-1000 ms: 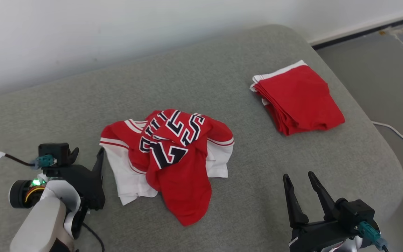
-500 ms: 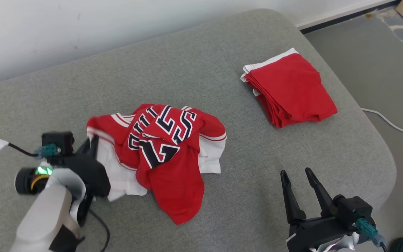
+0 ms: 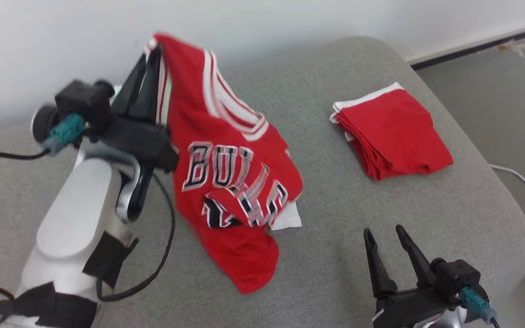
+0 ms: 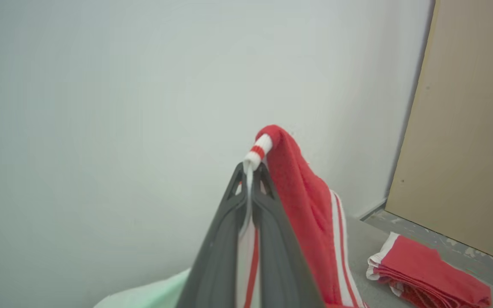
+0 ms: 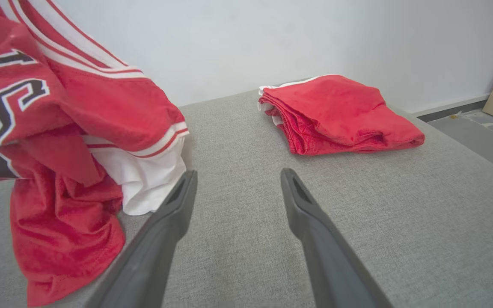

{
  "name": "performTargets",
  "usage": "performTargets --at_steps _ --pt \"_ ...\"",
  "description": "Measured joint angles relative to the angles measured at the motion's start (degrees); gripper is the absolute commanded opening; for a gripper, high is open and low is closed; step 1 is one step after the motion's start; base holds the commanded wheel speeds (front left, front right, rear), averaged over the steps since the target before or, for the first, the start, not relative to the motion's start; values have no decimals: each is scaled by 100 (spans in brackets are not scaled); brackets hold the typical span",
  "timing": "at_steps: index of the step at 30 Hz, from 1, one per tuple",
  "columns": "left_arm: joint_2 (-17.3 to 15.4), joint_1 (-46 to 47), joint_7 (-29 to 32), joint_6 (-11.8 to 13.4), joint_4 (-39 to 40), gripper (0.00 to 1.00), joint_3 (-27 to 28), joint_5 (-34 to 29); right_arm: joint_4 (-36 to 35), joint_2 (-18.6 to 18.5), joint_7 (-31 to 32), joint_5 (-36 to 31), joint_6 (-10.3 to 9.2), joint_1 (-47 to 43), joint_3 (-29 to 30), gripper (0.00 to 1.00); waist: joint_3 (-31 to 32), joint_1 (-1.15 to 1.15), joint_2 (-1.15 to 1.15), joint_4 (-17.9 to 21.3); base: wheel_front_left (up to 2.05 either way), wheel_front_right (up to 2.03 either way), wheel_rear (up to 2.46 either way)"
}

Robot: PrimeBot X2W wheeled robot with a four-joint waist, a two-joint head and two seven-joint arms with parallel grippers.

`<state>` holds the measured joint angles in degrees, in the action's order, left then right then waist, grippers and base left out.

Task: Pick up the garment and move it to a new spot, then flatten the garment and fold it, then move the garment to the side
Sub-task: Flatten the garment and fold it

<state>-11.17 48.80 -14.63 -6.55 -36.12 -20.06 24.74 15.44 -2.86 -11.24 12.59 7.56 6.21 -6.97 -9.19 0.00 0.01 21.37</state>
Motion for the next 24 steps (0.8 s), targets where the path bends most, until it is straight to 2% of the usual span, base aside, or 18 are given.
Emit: performTargets --at_steps 4,8,11,18,24 --pt "114 236 -20 1 557 0 0 -4 -7 -3 59 -60 -1 -60 1 100 184 0 0 -98 0 0 0" --pt "234 458 -30 238 1400 0 160 -11 -77 -1 160 -111 0 -166 -10 100 407 -1 0 -230 0 0 0" --pt "203 255 41 419 1785 0 247 44 -127 -1 189 -114 -1 -215 10 100 505 -1 -1 -339 0 0 0" --pt "-109 -1584 211 884 2370 0 686 425 -234 0 289 -163 0 -409 67 100 628 -1 -1 -735 0 0 0" --pt "-280 -3495 227 1129 2442 0 985 782 -322 1 326 -163 -1 -504 80 100 683 -1 -1 -1152 0 0 0"
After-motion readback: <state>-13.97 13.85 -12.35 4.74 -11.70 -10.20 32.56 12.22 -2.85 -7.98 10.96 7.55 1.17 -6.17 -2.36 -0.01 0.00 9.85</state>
